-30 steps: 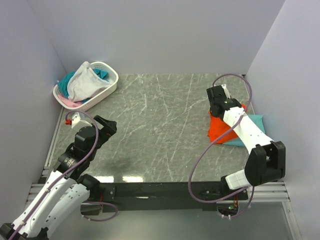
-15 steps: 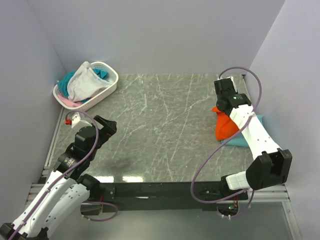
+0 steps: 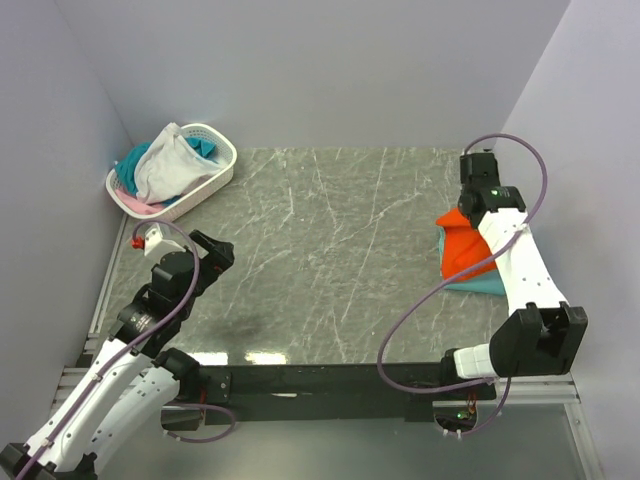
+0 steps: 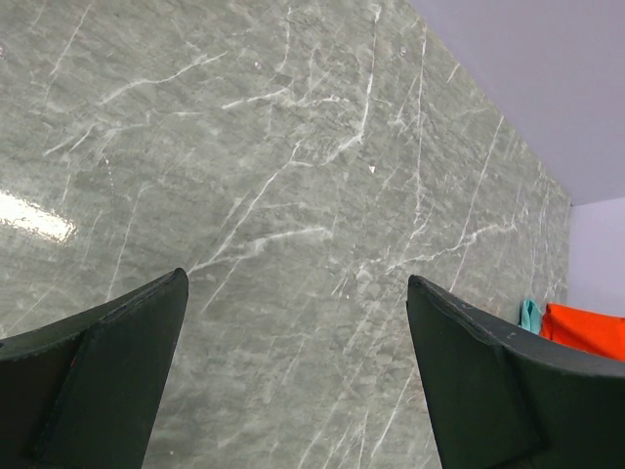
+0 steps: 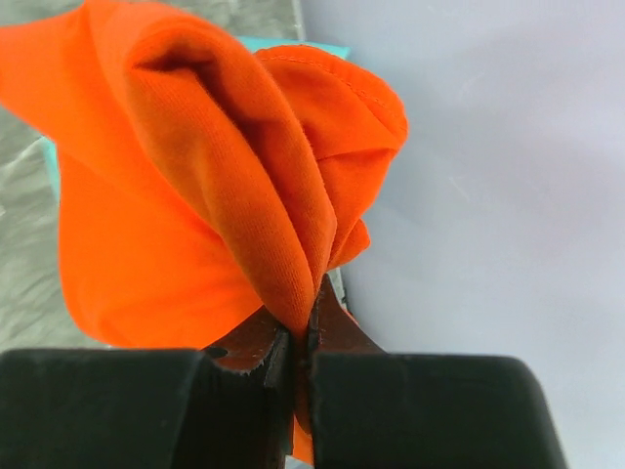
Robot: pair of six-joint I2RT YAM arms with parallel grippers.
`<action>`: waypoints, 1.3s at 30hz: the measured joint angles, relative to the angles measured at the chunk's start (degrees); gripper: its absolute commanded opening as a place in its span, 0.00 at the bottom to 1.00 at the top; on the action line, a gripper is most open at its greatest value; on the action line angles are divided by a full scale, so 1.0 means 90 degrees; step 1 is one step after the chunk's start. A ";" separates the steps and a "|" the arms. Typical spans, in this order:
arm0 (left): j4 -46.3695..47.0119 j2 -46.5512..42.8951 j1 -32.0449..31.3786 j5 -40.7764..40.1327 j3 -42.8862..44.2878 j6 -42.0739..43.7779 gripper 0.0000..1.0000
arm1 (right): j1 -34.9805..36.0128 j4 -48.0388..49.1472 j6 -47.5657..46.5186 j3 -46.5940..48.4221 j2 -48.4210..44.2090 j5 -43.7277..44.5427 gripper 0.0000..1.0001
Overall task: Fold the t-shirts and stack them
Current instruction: Neatly place the folded tshirt to the corner, then reset both grippers
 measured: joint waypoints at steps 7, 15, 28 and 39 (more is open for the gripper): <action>0.0002 0.0017 0.0000 -0.0017 0.0000 0.0000 0.99 | -0.0855 0.0634 -0.0245 -0.0199 0.0486 -0.0316 0.00; 0.0000 0.0163 0.0000 -0.0017 0.0000 0.0000 0.99 | -0.1258 0.1222 -0.0214 -0.0408 0.1370 -0.0347 0.00; -0.0002 0.0177 0.0000 -0.0017 0.0000 0.0000 0.99 | -0.1678 0.1197 0.0634 -0.0260 0.2144 0.0352 0.94; -0.0049 0.0202 0.0000 -0.0039 0.0000 -0.0005 1.00 | -0.1678 0.1447 0.1416 -0.0287 0.1117 -0.0629 0.95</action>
